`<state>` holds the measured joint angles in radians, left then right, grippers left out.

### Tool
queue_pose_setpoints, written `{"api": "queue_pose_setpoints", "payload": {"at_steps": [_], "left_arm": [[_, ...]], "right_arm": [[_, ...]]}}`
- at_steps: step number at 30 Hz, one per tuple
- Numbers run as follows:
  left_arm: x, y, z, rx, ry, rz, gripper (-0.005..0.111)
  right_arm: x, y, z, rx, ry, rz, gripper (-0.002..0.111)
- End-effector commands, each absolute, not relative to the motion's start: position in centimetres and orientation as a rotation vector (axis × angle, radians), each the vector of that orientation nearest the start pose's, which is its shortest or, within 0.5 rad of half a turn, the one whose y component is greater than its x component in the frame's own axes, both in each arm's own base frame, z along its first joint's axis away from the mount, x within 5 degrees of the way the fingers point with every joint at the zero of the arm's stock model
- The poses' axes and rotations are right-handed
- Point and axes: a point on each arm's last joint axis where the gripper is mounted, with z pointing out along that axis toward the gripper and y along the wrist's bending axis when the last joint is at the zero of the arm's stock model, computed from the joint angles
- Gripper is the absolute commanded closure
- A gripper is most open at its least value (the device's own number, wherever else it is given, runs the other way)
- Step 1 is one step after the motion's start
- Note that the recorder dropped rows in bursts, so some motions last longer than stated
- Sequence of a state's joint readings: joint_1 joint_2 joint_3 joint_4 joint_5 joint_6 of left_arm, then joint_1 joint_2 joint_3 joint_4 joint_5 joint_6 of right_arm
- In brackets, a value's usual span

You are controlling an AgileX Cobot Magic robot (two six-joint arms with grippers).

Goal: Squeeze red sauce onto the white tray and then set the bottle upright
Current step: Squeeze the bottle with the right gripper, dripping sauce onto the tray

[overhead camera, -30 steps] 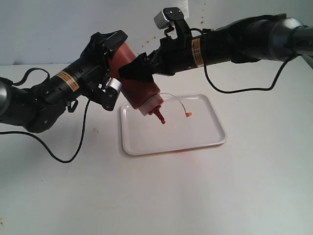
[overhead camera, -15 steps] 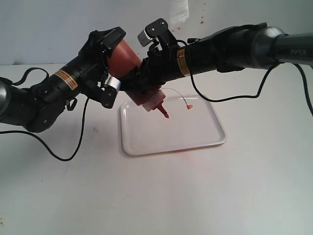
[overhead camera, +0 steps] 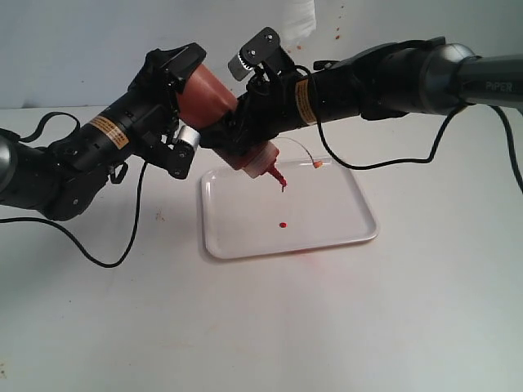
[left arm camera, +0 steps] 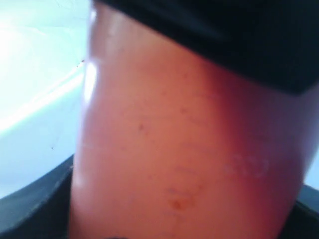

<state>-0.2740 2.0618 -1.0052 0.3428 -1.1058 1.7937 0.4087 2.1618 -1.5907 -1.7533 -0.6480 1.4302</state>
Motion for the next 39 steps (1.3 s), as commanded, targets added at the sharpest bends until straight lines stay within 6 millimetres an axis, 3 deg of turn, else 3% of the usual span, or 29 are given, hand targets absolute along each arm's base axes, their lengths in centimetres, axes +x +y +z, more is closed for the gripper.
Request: {"api": "queue_pose_setpoints", "payload": {"at_steps": [1, 8, 37, 38, 39], "left_arm": [[38.9, -14.2, 18.6, 1.377, 0.427, 1.104, 0.107], [39.2, -14.0, 17.4, 1.474, 0.509, 1.084, 0.107], [39.1, -14.0, 17.7, 1.445, 0.491, 1.093, 0.107], [39.1, -14.0, 17.7, 1.445, 0.491, 1.093, 0.107], [39.1, -14.0, 17.7, 1.445, 0.491, 1.093, 0.107]], "right_arm": [[43.4, 23.0, 19.6, -1.041, 1.844, 0.558, 0.108], [43.5, 22.9, 19.6, -1.040, 1.845, 0.555, 0.108], [43.4, 23.0, 19.6, -1.037, 1.848, 0.564, 0.108], [43.4, 23.0, 19.6, -1.035, 1.848, 0.562, 0.106], [43.4, 23.0, 19.6, -1.036, 1.848, 0.562, 0.095]]}}
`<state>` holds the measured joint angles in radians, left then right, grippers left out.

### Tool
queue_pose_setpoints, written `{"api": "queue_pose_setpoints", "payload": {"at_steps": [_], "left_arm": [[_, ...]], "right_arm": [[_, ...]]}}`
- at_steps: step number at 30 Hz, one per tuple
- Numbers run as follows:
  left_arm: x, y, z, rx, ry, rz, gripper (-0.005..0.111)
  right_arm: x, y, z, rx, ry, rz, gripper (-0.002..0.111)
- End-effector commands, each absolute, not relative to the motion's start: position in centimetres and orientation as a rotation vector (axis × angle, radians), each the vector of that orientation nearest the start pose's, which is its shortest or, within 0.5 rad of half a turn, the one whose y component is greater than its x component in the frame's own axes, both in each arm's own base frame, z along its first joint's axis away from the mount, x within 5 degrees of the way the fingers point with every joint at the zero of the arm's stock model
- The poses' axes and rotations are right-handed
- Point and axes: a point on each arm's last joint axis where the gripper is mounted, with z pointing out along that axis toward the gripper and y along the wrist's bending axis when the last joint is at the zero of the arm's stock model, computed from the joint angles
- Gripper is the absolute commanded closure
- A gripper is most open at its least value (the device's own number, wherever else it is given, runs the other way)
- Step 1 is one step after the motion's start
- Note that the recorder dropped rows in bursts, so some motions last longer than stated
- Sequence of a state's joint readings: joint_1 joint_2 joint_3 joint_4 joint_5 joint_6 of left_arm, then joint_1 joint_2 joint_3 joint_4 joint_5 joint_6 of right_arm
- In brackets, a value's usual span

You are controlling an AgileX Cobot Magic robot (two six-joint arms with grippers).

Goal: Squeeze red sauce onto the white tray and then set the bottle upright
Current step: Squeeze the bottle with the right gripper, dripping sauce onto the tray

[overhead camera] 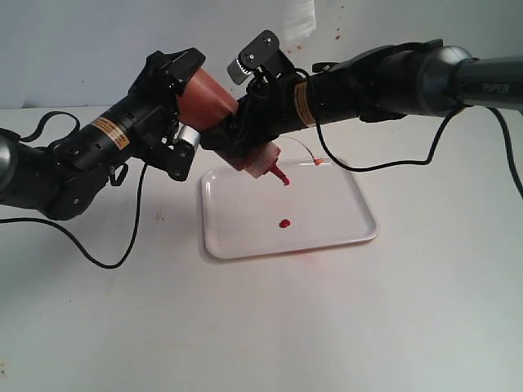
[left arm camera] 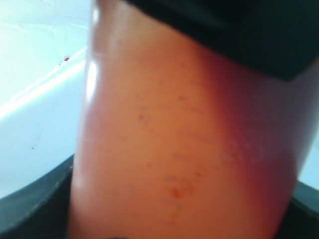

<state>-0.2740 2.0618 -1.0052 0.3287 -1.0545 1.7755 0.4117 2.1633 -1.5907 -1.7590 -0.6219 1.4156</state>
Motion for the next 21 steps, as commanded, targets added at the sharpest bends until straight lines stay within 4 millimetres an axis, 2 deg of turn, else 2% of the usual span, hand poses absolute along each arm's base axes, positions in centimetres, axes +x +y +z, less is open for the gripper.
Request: {"api": "queue_pose_setpoints", "payload": {"at_steps": [1, 2, 3, 4, 6, 13, 15, 18, 21], "left_arm": [[39.10, -13.98, 17.73, 1.445, 0.491, 1.093, 0.107], [39.10, -13.98, 17.73, 1.445, 0.491, 1.093, 0.107], [39.10, -13.98, 17.73, 1.445, 0.491, 1.093, 0.107], [39.10, -13.98, 17.73, 1.445, 0.491, 1.093, 0.107], [39.10, -13.98, 17.73, 1.445, 0.491, 1.093, 0.107], [39.10, -13.98, 17.73, 1.445, 0.491, 1.093, 0.107], [39.10, -13.97, 17.73, 1.444, 0.493, 1.094, 0.107], [39.10, -13.97, 17.73, 1.444, 0.493, 1.094, 0.107], [39.10, -13.97, 17.73, 1.444, 0.493, 1.094, 0.107]], "right_arm": [[43.44, 22.96, 19.61, -1.036, 1.848, 0.562, 0.086], [43.44, 22.96, 19.61, -1.036, 1.848, 0.562, 0.060], [43.44, 22.96, 19.61, -1.036, 1.848, 0.562, 0.048], [43.44, 22.96, 19.61, -1.036, 1.848, 0.562, 0.019], [43.42, 22.97, 19.61, -1.044, 1.843, 0.560, 0.003], [42.84, 23.36, 19.78, -1.088, 1.821, 0.638, 0.004], [42.78, 23.40, 19.79, -1.092, 1.819, 0.646, 0.008], [42.78, 23.40, 19.79, -1.092, 1.819, 0.646, 0.033], [42.75, 23.42, 19.79, -1.095, 1.818, 0.650, 0.073]]}}
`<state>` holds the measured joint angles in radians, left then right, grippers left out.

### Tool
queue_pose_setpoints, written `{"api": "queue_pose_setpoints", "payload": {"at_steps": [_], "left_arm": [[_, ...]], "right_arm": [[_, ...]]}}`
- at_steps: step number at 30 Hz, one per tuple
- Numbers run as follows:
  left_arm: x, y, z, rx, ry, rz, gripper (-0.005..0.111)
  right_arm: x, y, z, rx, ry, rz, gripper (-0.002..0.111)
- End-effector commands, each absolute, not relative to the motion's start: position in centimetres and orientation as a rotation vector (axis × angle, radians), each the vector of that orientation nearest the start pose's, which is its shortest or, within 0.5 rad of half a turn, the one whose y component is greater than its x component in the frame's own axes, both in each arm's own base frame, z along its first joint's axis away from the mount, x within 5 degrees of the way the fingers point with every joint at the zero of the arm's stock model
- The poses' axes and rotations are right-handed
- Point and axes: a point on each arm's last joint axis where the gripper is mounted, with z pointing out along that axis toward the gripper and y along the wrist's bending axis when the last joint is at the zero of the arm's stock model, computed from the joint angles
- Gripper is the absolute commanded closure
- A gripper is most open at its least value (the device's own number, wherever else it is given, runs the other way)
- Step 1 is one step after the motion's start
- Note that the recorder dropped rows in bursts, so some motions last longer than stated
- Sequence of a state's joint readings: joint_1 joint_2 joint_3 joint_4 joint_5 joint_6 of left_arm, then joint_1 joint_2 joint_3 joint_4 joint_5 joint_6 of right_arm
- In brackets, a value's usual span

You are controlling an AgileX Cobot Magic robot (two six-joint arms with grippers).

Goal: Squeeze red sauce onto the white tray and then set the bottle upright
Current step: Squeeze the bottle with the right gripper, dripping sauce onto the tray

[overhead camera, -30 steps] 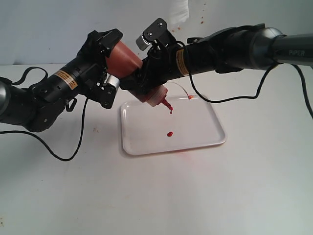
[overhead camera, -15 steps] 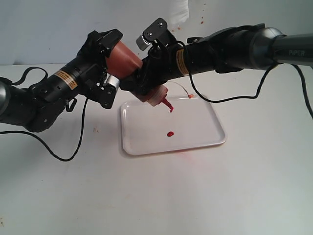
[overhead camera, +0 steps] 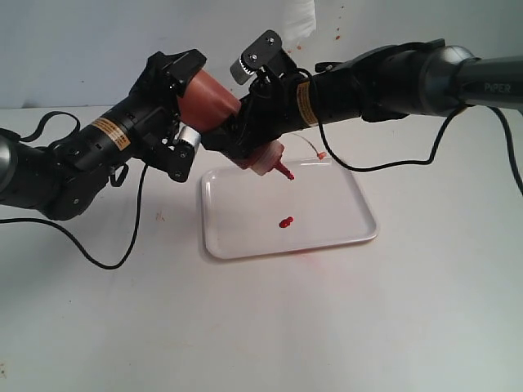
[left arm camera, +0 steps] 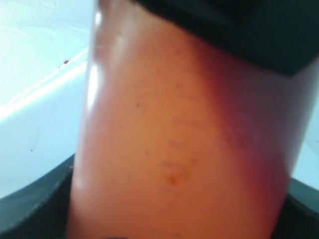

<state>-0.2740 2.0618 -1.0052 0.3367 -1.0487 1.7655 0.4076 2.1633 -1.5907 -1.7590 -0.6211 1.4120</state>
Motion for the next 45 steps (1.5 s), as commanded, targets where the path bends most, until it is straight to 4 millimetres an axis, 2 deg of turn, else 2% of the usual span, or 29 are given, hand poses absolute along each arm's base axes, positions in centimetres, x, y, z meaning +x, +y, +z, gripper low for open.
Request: {"api": "queue_pose_setpoints", "payload": {"at_steps": [1, 2, 3, 45], "left_arm": [[39.10, -13.97, 17.73, 1.444, 0.493, 1.094, 0.107], [39.10, -13.97, 17.73, 1.444, 0.493, 1.094, 0.107], [39.10, -13.97, 17.73, 1.443, 0.495, 1.092, 0.107], [39.30, -13.74, 17.29, 1.479, 0.550, 1.086, 0.107]], "right_arm": [[42.75, 23.42, 19.79, -1.095, 1.818, 0.650, 0.089], [42.75, 23.42, 19.79, -1.095, 1.818, 0.650, 0.106], [42.75, 23.42, 19.79, -1.090, 1.822, 0.654, 0.108], [42.75, 23.42, 19.79, -1.090, 1.822, 0.654, 0.108]]}}
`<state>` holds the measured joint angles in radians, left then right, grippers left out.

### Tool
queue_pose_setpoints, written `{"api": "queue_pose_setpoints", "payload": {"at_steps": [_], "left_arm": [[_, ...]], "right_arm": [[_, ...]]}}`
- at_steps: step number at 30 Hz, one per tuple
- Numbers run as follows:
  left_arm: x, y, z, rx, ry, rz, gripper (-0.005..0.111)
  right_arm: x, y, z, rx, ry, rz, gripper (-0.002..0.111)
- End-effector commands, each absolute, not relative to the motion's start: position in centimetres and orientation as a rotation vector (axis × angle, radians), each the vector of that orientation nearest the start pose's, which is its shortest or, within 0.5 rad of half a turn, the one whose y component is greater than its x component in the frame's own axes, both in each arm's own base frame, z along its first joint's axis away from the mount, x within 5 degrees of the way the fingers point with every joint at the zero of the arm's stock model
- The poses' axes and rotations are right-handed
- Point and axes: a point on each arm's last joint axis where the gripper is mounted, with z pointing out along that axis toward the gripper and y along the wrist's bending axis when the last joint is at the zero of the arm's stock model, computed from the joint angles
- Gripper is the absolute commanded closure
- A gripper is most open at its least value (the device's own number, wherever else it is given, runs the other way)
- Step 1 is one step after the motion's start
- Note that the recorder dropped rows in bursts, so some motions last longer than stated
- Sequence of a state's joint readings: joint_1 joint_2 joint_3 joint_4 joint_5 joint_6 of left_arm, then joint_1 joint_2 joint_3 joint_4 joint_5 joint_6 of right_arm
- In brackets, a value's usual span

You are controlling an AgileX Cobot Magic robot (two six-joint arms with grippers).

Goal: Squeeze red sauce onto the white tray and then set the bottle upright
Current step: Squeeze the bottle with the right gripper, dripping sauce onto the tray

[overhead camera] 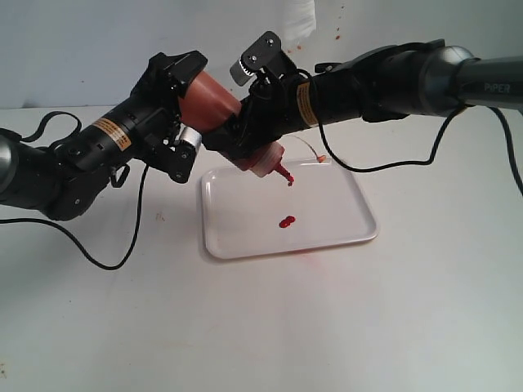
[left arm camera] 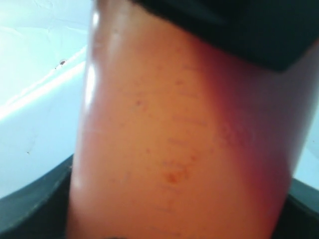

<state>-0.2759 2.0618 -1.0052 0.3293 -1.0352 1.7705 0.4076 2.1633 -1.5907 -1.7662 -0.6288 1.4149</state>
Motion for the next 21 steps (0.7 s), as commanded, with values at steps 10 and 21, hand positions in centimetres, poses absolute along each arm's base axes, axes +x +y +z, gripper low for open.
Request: {"api": "queue_pose_setpoints", "payload": {"at_steps": [10, 21], "left_arm": [[39.05, -14.21, 16.46, 1.555, 0.570, 0.968, 0.107], [38.70, -14.69, 16.32, 1.519, 0.630, 0.801, 0.083]], "right_arm": [[42.85, 23.36, 19.78, -1.084, 1.824, 0.639, 0.108], [42.87, 23.34, 19.78, -1.084, 1.823, 0.635, 0.108]]}}
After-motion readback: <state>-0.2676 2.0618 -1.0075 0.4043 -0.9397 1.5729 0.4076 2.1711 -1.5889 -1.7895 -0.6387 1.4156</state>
